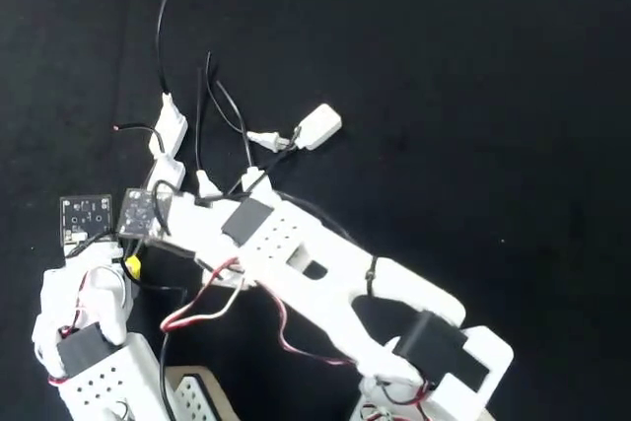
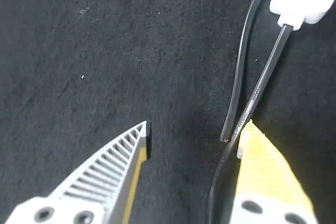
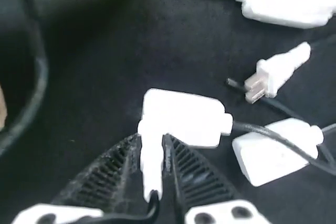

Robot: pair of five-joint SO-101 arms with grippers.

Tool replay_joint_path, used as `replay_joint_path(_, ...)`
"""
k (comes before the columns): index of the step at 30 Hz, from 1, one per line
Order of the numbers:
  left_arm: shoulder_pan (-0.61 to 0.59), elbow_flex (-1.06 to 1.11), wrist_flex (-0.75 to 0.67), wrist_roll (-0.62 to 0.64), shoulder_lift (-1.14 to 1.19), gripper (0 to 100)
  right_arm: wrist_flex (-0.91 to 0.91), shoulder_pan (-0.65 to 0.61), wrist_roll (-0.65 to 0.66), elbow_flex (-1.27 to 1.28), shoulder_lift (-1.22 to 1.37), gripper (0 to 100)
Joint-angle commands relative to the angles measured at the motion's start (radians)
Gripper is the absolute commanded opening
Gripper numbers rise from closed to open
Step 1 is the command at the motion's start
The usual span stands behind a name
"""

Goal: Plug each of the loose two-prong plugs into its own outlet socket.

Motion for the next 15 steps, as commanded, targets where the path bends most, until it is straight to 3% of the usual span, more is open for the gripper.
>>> replay_joint_path(1,0.001,0.018,-0.017,0.002,-0.008,27,0.002,0.037,0.025,-0.042,0.033,1.1)
replay_joint_path(15,0.001,0.018,-0.017,0.002,-0.008,27,-0.046,-0.038,0.003,-0.045,0.130,1.1)
